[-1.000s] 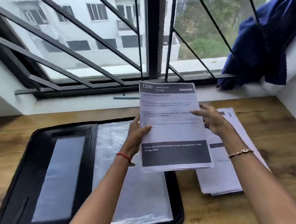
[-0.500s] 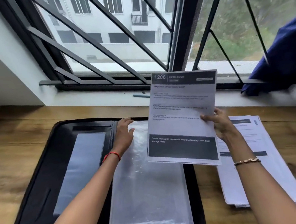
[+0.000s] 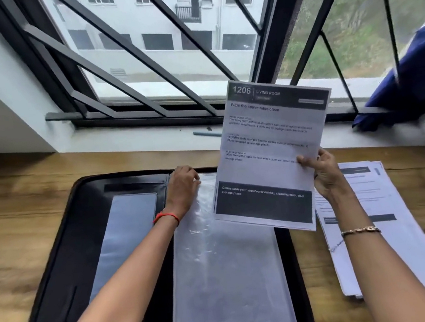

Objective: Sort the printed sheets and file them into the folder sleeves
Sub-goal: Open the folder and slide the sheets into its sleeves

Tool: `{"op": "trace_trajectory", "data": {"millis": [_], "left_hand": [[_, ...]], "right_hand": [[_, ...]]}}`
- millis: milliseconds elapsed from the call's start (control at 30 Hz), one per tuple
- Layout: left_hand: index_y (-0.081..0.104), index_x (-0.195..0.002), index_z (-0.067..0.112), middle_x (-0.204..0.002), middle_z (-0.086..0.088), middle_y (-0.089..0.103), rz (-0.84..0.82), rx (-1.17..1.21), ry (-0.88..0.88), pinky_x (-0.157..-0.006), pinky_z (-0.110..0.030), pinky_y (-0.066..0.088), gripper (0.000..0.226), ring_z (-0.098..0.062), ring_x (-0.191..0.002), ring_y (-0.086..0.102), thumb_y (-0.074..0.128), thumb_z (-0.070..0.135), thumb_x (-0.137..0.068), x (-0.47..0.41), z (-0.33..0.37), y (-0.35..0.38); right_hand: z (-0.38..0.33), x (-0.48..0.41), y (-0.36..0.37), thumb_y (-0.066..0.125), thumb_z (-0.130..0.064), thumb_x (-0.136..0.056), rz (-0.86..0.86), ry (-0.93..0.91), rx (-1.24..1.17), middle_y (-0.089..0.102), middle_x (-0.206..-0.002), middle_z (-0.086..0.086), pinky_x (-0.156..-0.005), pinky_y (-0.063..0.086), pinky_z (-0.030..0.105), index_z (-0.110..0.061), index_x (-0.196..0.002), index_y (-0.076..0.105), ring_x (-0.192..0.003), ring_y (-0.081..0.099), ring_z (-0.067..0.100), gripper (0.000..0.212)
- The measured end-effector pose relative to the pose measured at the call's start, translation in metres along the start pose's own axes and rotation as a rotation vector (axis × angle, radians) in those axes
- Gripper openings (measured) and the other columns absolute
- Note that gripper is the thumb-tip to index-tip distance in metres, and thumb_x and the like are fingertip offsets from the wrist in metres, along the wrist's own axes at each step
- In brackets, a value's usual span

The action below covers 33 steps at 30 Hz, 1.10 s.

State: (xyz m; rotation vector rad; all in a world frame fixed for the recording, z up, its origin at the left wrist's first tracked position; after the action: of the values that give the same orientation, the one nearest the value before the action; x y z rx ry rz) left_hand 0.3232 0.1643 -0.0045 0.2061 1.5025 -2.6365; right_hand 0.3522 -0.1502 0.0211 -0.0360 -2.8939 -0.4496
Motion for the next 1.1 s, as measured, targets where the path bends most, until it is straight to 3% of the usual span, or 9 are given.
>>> {"op": "trace_trajectory", "data": {"millis": [267, 333, 467, 533, 600, 700, 833, 967, 1100], "left_hand": [[0.067, -0.068, 0.004, -0.066, -0.01, 0.064, 0.033, -0.068, 0.149, -0.062, -0.034, 0.046, 0.019, -0.028, -0.068, 0.06, 0.075, -0.012, -0.064, 0.002, 0.007, -0.004], [0.066, -0.066, 0.005, -0.065, -0.009, 0.064, 0.05, -0.08, 0.185, -0.062, -0.033, 0.048, 0.021, -0.026, -0.066, 0.06, 0.075, -0.013, -0.061, 0.002, 0.01, -0.007], [0.065, -0.068, 0.008, -0.07, -0.008, 0.063, 0.117, -0.032, 0.187, -0.064, -0.031, 0.039, 0.014, -0.021, -0.075, 0.053, 0.056, 0.01, -0.077, 0.003, 0.006, -0.012], [0.061, -0.069, 0.011, -0.068, -0.006, 0.061, 0.114, -0.047, 0.179, -0.061, -0.03, 0.04, 0.018, -0.023, -0.071, 0.053, 0.047, 0.016, -0.079, 0.005, 0.005, -0.011], [0.058, -0.074, 0.01, -0.068, -0.006, 0.059, 0.107, -0.042, 0.192, -0.061, -0.033, 0.045, 0.008, -0.026, -0.065, 0.057, 0.057, 0.003, -0.077, 0.006, 0.005, -0.009], [0.057, -0.084, 0.009, -0.075, -0.006, 0.059, 0.085, -0.056, 0.182, -0.066, -0.039, 0.046, 0.028, -0.025, -0.072, 0.056, 0.066, -0.013, -0.069, 0.006, 0.0, -0.002], [0.06, -0.092, 0.005, -0.092, -0.012, 0.062, 0.003, 0.025, 0.163, -0.086, -0.049, 0.038, 0.01, -0.018, -0.097, 0.039, 0.054, 0.004, -0.083, 0.006, -0.011, 0.006], [0.063, -0.078, 0.016, -0.084, 0.003, 0.065, 0.099, 0.013, 0.211, -0.079, -0.039, 0.039, 0.022, -0.015, -0.094, 0.044, 0.05, 0.033, -0.082, 0.016, -0.019, -0.001], [0.067, -0.075, 0.018, -0.083, 0.004, 0.066, 0.185, -0.009, 0.238, -0.075, -0.034, 0.035, 0.02, -0.016, -0.09, 0.048, 0.053, 0.031, -0.08, 0.024, -0.016, -0.007]], "right_hand": [[-0.021, -0.002, 0.015, 0.071, 0.001, -0.062, 0.055, -0.115, -0.048, 0.074, -0.086, -0.004, -0.07, 0.057, 0.028, -0.012, -0.098, 0.06, -0.079, 0.069, 0.012, 0.04], [-0.028, -0.004, 0.022, 0.064, 0.009, -0.071, 0.061, -0.15, -0.052, 0.074, -0.084, -0.005, -0.069, 0.056, 0.027, -0.013, -0.096, 0.059, -0.077, 0.069, 0.012, 0.034], [-0.047, -0.008, 0.035, 0.08, -0.008, -0.05, 0.093, -0.223, -0.033, 0.074, -0.082, -0.005, -0.07, 0.056, 0.028, -0.014, -0.089, 0.059, -0.077, 0.068, 0.012, 0.044], [-0.056, -0.011, 0.041, 0.079, -0.001, -0.058, 0.1, -0.276, 0.0, 0.074, -0.082, -0.006, -0.074, 0.056, 0.03, -0.014, -0.089, 0.059, -0.079, 0.067, 0.011, 0.039], [-0.064, -0.015, 0.05, 0.071, 0.003, -0.069, 0.096, -0.32, 0.043, 0.074, -0.083, -0.007, -0.076, 0.055, 0.029, -0.014, -0.09, 0.061, -0.079, 0.067, 0.011, 0.03], [-0.07, -0.023, 0.065, 0.066, 0.009, -0.076, 0.095, -0.349, 0.162, 0.073, -0.08, -0.01, -0.074, 0.055, 0.029, -0.016, -0.09, 0.063, -0.076, 0.065, 0.009, 0.029], [-0.072, -0.036, 0.086, 0.065, 0.009, -0.078, 0.071, -0.366, 0.292, 0.072, -0.076, -0.012, -0.077, 0.056, 0.031, -0.016, -0.091, 0.061, -0.073, 0.065, 0.007, 0.028], [-0.079, -0.044, 0.107, 0.067, 0.005, -0.079, 0.012, -0.41, 0.396, 0.072, -0.081, -0.013, -0.079, 0.056, 0.035, -0.019, -0.097, 0.063, -0.08, 0.065, 0.011, 0.03], [-0.097, -0.048, 0.122, 0.067, 0.002, -0.077, 0.006, -0.481, 0.38, 0.071, -0.078, -0.016, -0.072, 0.054, 0.027, -0.016, -0.098, 0.061, -0.076, 0.065, 0.006, 0.028]]}}
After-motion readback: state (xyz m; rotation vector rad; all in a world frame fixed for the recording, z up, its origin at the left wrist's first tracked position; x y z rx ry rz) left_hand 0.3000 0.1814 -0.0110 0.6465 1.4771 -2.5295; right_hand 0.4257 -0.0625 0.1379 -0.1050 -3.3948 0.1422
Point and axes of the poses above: each hand's wrist, its own x-axis away from the middle knuckle, its own y-axis out of the palm, z = x × y, the point moved 10 cm from there along -x, towards the middle knuckle
